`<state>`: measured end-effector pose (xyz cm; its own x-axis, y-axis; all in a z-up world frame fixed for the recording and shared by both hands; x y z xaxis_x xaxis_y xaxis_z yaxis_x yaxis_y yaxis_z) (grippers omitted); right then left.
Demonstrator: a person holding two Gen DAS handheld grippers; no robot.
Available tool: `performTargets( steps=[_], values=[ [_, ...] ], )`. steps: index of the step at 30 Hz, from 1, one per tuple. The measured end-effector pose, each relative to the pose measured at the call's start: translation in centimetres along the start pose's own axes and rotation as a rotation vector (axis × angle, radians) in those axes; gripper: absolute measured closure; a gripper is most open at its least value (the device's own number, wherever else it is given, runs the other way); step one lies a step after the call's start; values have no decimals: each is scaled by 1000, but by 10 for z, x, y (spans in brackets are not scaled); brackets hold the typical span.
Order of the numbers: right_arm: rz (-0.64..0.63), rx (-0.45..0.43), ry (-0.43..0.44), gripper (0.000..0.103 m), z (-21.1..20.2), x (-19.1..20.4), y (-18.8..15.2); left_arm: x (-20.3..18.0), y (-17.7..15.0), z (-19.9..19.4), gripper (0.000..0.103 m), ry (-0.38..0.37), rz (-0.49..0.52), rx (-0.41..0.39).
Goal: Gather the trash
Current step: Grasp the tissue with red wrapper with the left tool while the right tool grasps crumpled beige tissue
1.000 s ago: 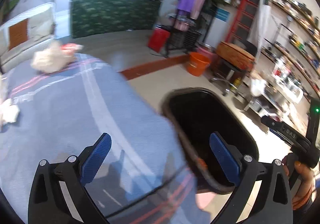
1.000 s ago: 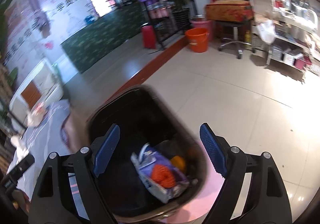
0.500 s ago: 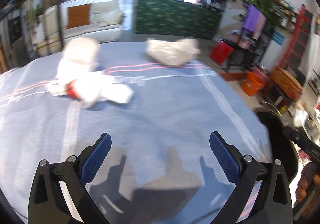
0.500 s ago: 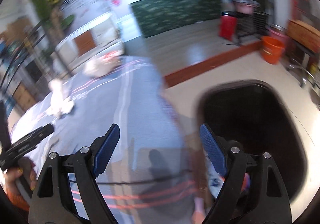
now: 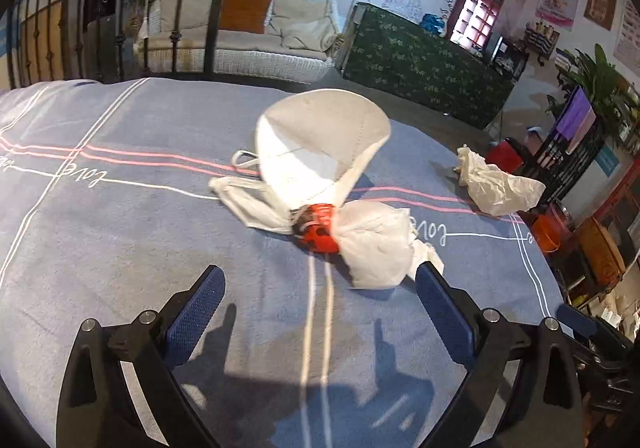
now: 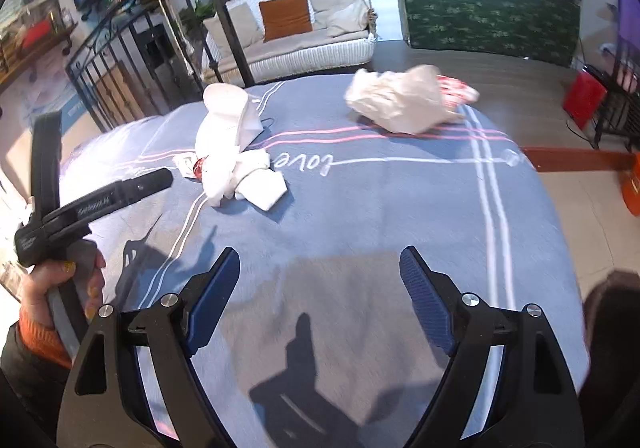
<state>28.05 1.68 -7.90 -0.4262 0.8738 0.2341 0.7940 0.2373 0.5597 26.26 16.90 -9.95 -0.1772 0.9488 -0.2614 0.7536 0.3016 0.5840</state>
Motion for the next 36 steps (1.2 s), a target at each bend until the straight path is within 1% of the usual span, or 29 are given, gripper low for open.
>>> performTargets(
  steps=[4, 7, 8, 9, 11, 12, 13, 14, 15, 17, 21, 23, 25, 27, 28, 29, 30, 31, 32, 33, 35, 36],
  values=[
    [3, 11, -13, 21, 14, 5, 12, -28, 10, 20, 9, 3, 62, 5],
    [8, 21, -26, 21, 20, 3, 16, -23, 21, 44, 9, 50, 61, 15],
    [9, 25, -30, 21, 21, 3, 16, -20, 22, 50, 17, 63, 58, 24],
    [9, 30, -37, 21, 22, 3, 17, -17, 21, 57, 34, 72, 50, 47],
    [10, 38, -52, 21, 26, -1, 17, -9, 16, 65, 48, 74, 27, 81],
    [12, 41, -54, 21, 27, -2, 18, -5, 13, 65, 59, 71, 16, 75],
    [17, 44, -52, 21, 29, -2, 19, 1, 11, 62, 64, 72, 7, 64],
    [20, 49, -45, 21, 34, 0, 22, 5, 10, 58, 75, 64, -4, 59],
    [18, 53, -41, 21, 36, 2, 24, 9, 9, 53, 82, 49, -22, 57],
    [-5, 60, -30, 21, 46, 14, 31, 19, 6, 39, 87, 25, -68, 37],
    [-78, 54, -8, 21, 61, 42, 44, 35, 8, 7, 88, 37, -104, -57],
    [-109, 76, -4, 21, 76, 55, 50, 34, 10, -2, 88, 47, -104, -90],
    [-131, 105, 2, 22, 93, 66, 56, 31, 10, -6, 88, 34, -97, -104],
    [-152, 123, -19, 23, 105, 71, 60, 26, 7, -5, 88, 26, -94, -103],
    [-169, 149, -32, 25, 115, 74, 61, 25, 8, -1, 88, 28, -90, -100],
    [-177, 161, -37, 31, 120, 76, 61, 24, 7, 0, 88, 30, -88, -100],
    [-185, 176, -43, 34, 127, 77, 60, 24, 7, 1, 88, 31, -86, -100],
    [-192, 192, -54, 44, 132, 77, 59, 23, 6, 3, 88, 28, -84, -95],
    [-195, 202, -62, 62, 135, 77, 57, 23, 6, 4, 88, 26, -86, -94],
    [-197, 201, -71, 69, 136, 76, 57, 23, 5, 5, 88, 26, -87, -93],
    [-196, 197, -49, 88, 130, 78, 54, 25, 5, 6, 88, 19, -94, -92],
    [-197, 192, -46, 89, 126, 79, 53, 25, 5, 6, 88, 19, -94, -91]
  ],
)
Point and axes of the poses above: each gripper's, at about its wrist camera, not at the fingertips, and z roughly the way its jaws point, x to its left, y to its top, the point moved 10 cm from there along z, roughly the way its jaws point, and after that the axes turned 7 degrees about x, right-handed, at the moved point
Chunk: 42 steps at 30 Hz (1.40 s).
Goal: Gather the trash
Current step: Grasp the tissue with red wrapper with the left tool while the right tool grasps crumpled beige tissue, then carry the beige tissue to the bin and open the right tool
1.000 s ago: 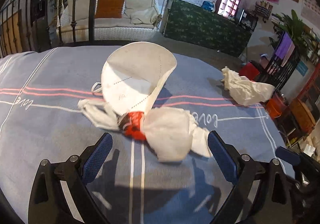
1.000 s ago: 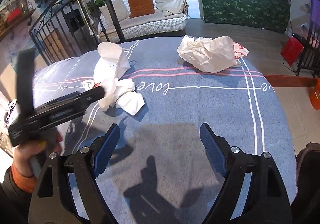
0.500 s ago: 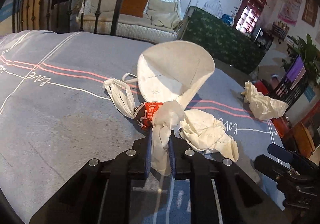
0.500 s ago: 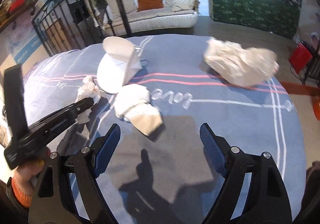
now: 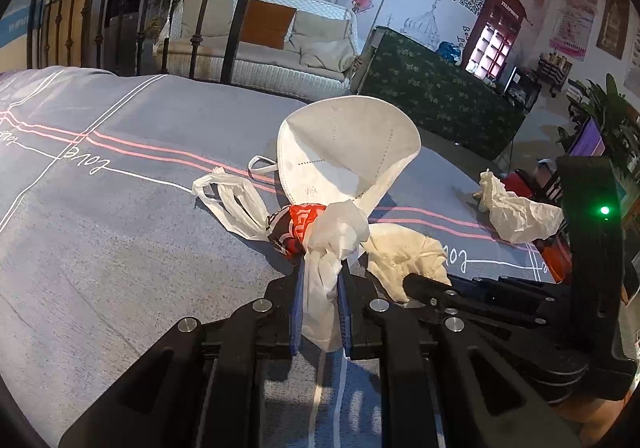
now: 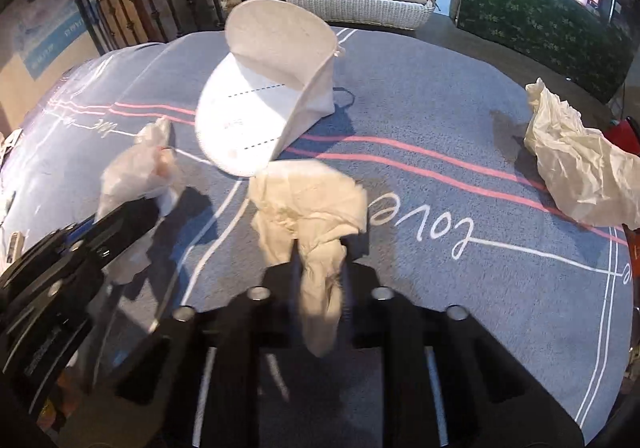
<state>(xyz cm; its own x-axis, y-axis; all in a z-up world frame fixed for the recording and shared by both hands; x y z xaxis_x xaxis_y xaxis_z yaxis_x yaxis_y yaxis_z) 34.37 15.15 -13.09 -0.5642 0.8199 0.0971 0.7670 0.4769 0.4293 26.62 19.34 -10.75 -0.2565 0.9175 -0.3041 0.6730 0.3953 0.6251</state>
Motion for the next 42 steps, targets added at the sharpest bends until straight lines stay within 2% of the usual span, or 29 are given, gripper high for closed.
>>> performTargets(
  steps=[10, 14, 21, 29, 42],
  values=[
    [65, -76, 11, 91, -59, -15, -42, -18, -8, -23, 88, -23, 43, -18],
    [92, -133, -23, 91, -91, -26, -67, -32, -19, -40, 88, -48, 56, -25],
    [185, -224, -58, 91, -145, -59, -123, -79, -47, -70, 88, -97, 118, -39],
    [277, -288, -146, 91, -194, -108, -193, -144, -80, -87, 88, -179, 207, -39],
    [447, -304, -241, 91, -226, -184, -278, -221, -119, -97, 88, -259, 345, -38]
  ],
)
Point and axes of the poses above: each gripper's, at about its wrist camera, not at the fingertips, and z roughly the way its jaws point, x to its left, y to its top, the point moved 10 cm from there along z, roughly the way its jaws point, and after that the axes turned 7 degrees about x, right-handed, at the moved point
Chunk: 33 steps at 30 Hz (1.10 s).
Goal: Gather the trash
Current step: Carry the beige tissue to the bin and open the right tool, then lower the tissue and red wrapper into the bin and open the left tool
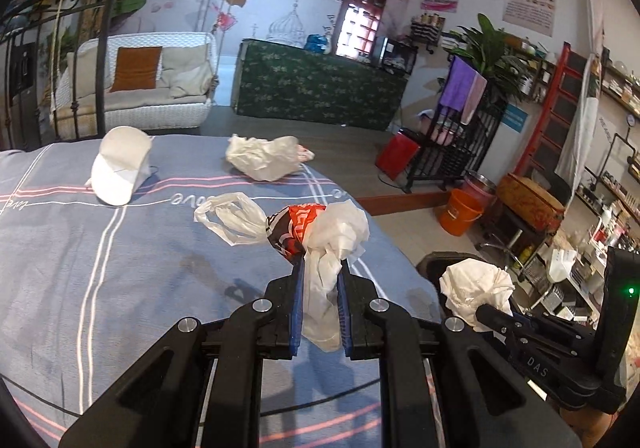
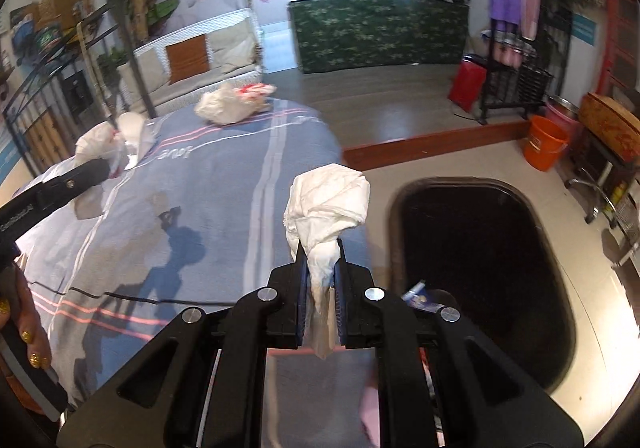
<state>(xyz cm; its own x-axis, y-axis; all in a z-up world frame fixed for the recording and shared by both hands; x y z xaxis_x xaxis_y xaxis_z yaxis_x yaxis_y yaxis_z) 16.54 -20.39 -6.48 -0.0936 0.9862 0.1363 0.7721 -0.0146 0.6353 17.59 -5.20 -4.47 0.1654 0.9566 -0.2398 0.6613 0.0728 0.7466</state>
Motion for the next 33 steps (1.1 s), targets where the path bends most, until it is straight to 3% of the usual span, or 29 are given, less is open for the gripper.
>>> performTargets(
  steps=[7, 16, 18, 20, 22, 33],
  values=[
    [99, 1, -107, 91, 0, -63, -11, -34, -9, 7, 88, -52, 66, 19],
    [239, 98, -196, 91, 39, -126, -40, -74, -16, 19, 88, -130, 134, 47],
    [267, 117, -203, 84, 48, -134, -49, -83, -19, 23, 88, -151, 150, 63],
    [297, 124, -214, 61, 52, -142, -57, -94, -22, 28, 88, -166, 178, 75],
    [327, 119, -211, 49, 53, -149, -63, -106, -26, 32, 88, -190, 202, 88],
    [375, 28, -283, 39, 13, -180, -53, -184, -56, 61, 88, -345, 337, 189]
  ],
)
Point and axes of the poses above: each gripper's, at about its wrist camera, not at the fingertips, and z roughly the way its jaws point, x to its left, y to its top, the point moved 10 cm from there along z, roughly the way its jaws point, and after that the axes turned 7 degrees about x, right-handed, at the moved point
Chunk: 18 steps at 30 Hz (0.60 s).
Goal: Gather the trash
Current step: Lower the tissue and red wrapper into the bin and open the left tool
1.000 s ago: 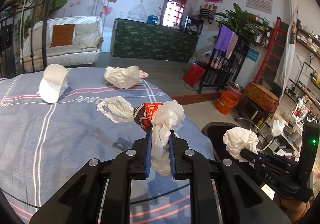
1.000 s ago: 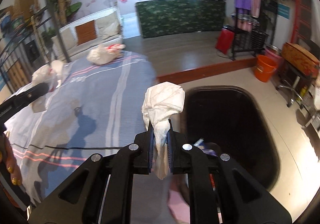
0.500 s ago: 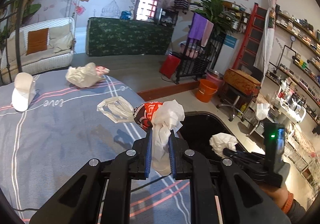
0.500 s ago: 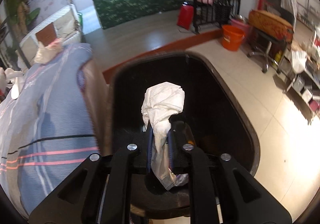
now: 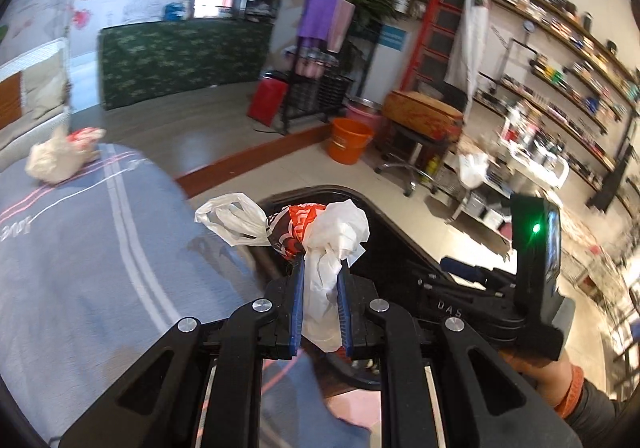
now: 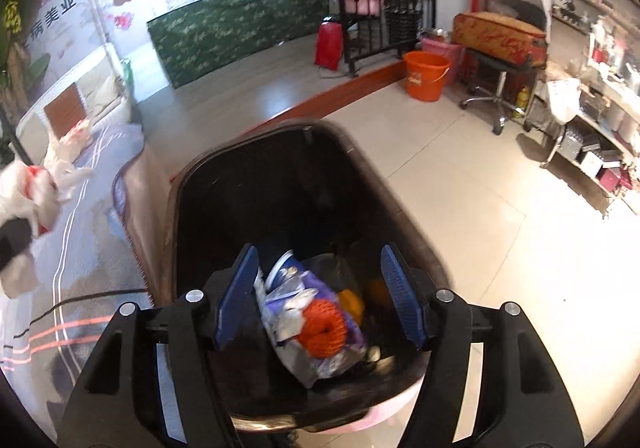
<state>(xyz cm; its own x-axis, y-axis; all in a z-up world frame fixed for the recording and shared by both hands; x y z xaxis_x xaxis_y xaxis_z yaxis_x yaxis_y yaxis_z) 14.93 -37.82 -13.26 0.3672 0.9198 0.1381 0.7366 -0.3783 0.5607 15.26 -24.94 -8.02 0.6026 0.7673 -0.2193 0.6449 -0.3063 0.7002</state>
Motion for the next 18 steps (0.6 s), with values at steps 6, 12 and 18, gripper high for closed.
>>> performTargets(
  steps=[6, 12, 18],
  values=[
    [43, -34, -31, 36, -10, -25, 8, -28, 0, 31, 88, -66, 29, 66],
    [104, -40, -66, 35, -13, -54, 7, -52, -7, 63, 88, -101, 56, 148],
    [146, -40, -92, 35, -13, -73, 7, -58, -11, 83, 66, -94, 66, 197]
  ],
)
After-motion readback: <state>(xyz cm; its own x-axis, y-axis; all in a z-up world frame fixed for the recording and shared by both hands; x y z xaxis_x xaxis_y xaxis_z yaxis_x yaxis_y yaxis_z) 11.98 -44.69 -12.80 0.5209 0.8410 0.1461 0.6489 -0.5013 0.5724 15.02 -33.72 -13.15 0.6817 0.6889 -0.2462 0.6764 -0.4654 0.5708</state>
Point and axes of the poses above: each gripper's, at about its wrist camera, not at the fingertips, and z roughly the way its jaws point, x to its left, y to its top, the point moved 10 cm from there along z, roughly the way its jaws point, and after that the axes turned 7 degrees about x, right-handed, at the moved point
